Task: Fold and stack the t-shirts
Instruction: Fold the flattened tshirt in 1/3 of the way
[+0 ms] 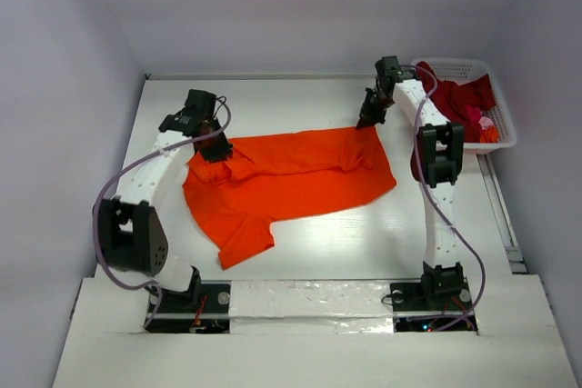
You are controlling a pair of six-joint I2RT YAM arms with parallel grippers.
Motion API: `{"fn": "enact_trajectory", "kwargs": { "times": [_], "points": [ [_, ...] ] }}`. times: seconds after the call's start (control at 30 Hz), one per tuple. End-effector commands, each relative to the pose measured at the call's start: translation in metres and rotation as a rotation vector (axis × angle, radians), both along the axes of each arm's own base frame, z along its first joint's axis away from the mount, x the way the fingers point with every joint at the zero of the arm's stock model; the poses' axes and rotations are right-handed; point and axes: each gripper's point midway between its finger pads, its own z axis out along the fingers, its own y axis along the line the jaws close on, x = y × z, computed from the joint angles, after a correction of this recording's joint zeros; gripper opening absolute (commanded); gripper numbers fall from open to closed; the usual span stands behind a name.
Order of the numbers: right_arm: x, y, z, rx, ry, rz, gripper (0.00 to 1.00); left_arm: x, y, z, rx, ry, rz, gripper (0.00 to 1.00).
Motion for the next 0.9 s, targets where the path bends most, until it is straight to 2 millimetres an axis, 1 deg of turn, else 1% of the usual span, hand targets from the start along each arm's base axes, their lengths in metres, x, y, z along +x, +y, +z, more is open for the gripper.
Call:
{"fn": "enact_trajectory", "kwargs": {
  "times": [0.0,0.03,0.07,0.1,0.13,0.17,0.2,0.23,0.27,0.3,0.33,0.4,0.43,0.47,0.5,0.53,0.57,0.6,0.63,0.7,0.73,0.77,0.8,0.87],
  "points": [
    [-0.001,0.003,0.085,0.029,-0.167,0.038,0.0,-0.025,0.009,0.035,-0.004,-0.077,-0.003,0.15],
    [-0.005,0.002,0.097,0.03,-0.189,0.037,0.0,-0.036,0.01,0.028,0.001,-0.055,-0.009,0.15],
    [-0.017,0.001,0.115,0.034,-0.213,0.038,0.0,-0.047,0.012,0.027,0.004,-0.039,-0.012,0.15],
    [-0.023,0.0,0.122,0.037,-0.222,0.039,0.0,-0.056,0.013,0.034,-0.002,-0.054,-0.019,0.16],
    [-0.028,0.001,0.127,0.046,-0.232,0.04,0.0,-0.065,0.015,0.029,0.004,-0.032,-0.019,0.16],
    [-0.037,0.001,0.144,0.058,-0.261,0.038,0.0,-0.077,0.019,0.03,0.008,-0.022,-0.008,0.16],
    [-0.05,0.0,0.129,0.06,-0.215,0.039,0.0,-0.084,0.017,0.028,0.01,-0.015,-0.011,0.16],
    [-0.055,-0.002,0.129,0.055,-0.22,0.037,0.0,-0.095,0.018,0.015,0.008,0.02,-0.006,0.16],
    [-0.061,-0.004,0.126,0.043,-0.214,0.032,0.0,-0.101,0.014,0.012,-0.012,0.028,-0.001,0.16],
    [-0.069,-0.008,0.13,0.029,-0.229,0.032,0.0,-0.105,0.012,0.013,-0.031,0.008,0.005,0.16],
    [-0.083,-0.007,0.111,0.015,-0.184,0.041,0.0,-0.11,0.01,0.009,-0.052,0.014,0.007,0.16],
    [-0.096,-0.007,0.101,0.016,-0.159,0.056,0.0,-0.122,0.006,-0.003,-0.078,0.038,0.007,0.16],
    [-0.109,-0.005,0.093,0.009,-0.139,0.069,0.0,-0.131,0.004,-0.013,-0.08,0.069,0.001,0.16],
    [-0.114,0.0,0.097,0.01,-0.158,0.086,0.0,-0.135,-0.001,-0.016,-0.091,0.08,-0.012,0.16],
    [-0.122,0.002,0.087,0.006,-0.13,0.096,0.0,-0.137,0.0,-0.019,-0.091,0.088,-0.008,0.16],
    [-0.126,0.005,0.089,0.009,-0.144,0.107,0.0,-0.142,-0.005,-0.021,-0.097,0.099,-0.027,0.16],
    [-0.137,0.007,0.079,0.005,-0.116,0.118,0.0,-0.145,-0.008,-0.024,-0.097,0.108,-0.037,0.16],
    [-0.141,0.01,0.077,0.004,-0.112,0.13,0.0,-0.149,-0.009,-0.026,-0.091,0.124,-0.044,0.16],
    [-0.143,0.009,0.075,-0.003,-0.111,0.131,0.0,-0.153,-0.01,-0.027,-0.074,0.133,-0.06,0.16],
    [-0.146,0.005,0.075,-0.018,-0.117,0.127,0.0,-0.163,-0.007,-0.028,-0.035,0.173,-0.069,0.16],
    [-0.147,0.003,0.076,-0.026,-0.123,0.125,0.0,-0.164,-0.001,-0.027,-0.005,0.178,-0.062,0.16],
    [-0.148,0.003,0.081,-0.025,-0.134,0.126,0.0,-0.166,-0.002,-0.023,0.006,0.18,-0.075,0.16],
    [-0.149,0.003,0.082,-0.023,-0.134,0.128,0.0,-0.17,0.002,-0.018,0.021,0.183,-0.076,0.17],
    [-0.151,0.004,0.086,-0.016,-0.14,0.131,0.0,-0.176,0.006,-0.013,0.033,0.193,-0.07,0.19]
  ]
}}
